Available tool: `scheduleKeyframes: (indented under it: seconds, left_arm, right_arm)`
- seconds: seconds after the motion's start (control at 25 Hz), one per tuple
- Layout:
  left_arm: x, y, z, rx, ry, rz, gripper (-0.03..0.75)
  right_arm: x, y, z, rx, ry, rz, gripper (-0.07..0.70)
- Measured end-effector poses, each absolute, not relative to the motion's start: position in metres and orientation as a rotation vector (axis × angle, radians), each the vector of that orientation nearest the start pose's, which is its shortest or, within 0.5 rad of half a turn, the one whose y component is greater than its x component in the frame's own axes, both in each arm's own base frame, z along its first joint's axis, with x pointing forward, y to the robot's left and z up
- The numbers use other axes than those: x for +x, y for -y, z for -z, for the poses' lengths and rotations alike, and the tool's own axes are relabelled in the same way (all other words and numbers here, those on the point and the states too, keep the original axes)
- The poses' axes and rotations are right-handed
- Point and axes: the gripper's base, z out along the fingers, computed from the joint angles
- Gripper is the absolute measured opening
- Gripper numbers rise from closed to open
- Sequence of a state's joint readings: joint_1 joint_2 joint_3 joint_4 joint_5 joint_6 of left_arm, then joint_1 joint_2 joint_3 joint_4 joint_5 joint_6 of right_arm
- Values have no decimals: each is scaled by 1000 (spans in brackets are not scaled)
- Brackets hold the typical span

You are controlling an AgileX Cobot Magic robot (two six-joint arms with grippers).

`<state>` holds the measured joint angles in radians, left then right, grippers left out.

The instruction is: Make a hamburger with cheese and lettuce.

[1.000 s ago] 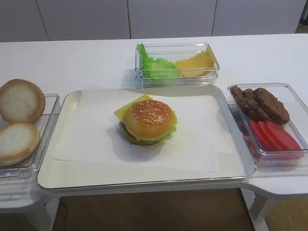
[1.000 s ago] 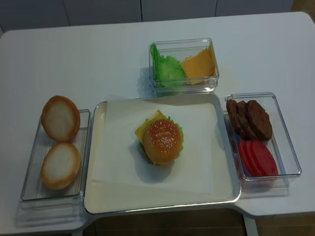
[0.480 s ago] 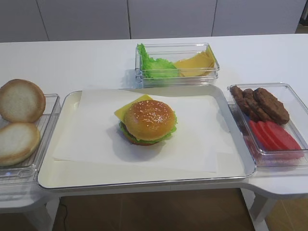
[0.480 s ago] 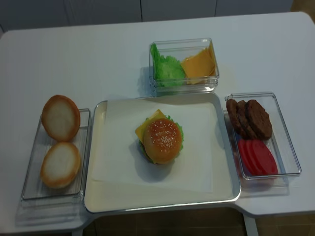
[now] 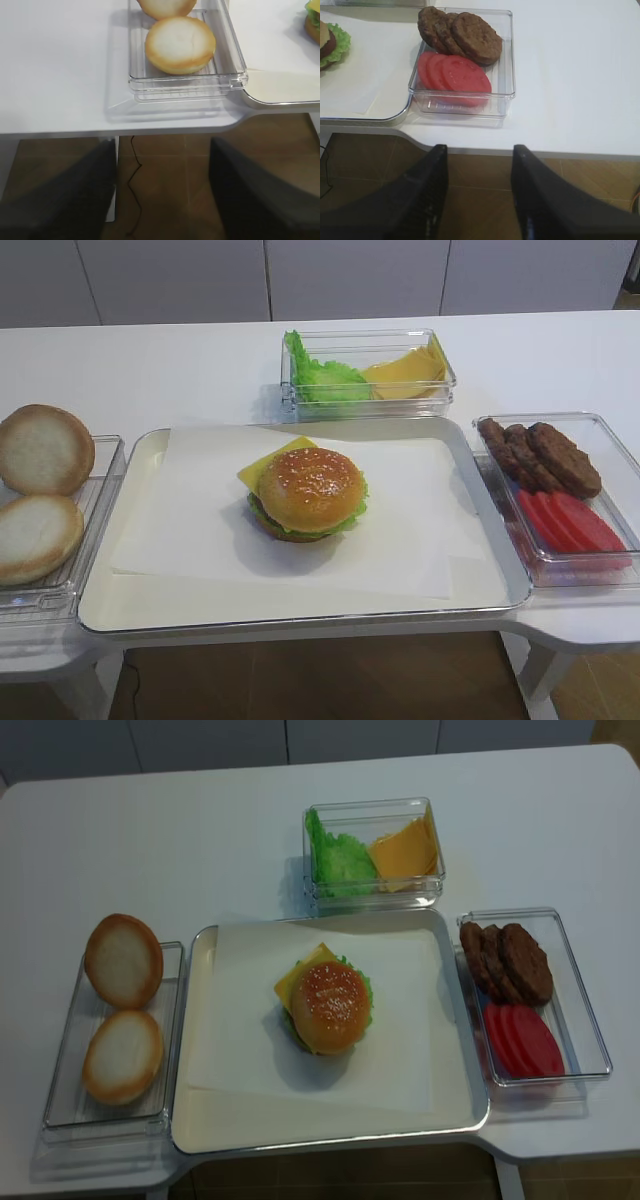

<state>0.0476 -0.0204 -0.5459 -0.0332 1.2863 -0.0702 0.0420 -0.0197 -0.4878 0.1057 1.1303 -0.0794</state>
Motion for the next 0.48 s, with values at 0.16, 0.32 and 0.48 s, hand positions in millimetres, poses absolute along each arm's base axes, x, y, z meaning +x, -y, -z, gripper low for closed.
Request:
scheduleKeyframes:
  seconds: [0.16, 0.32, 0.48]
  left_arm:
    - [-24, 4, -272, -113, -2199, 46, 433]
    - [-23, 4, -270, -108, -2208, 43, 433]
    - [-20, 4, -269, -105, -2190, 42, 433]
  right_arm:
    - [-10, -8, -269, -138, -2099, -105, 321]
    - [-10, -8, -269, -138, -2099, -105, 321]
    - [-10, -8, -269, -138, -2099, -105, 321]
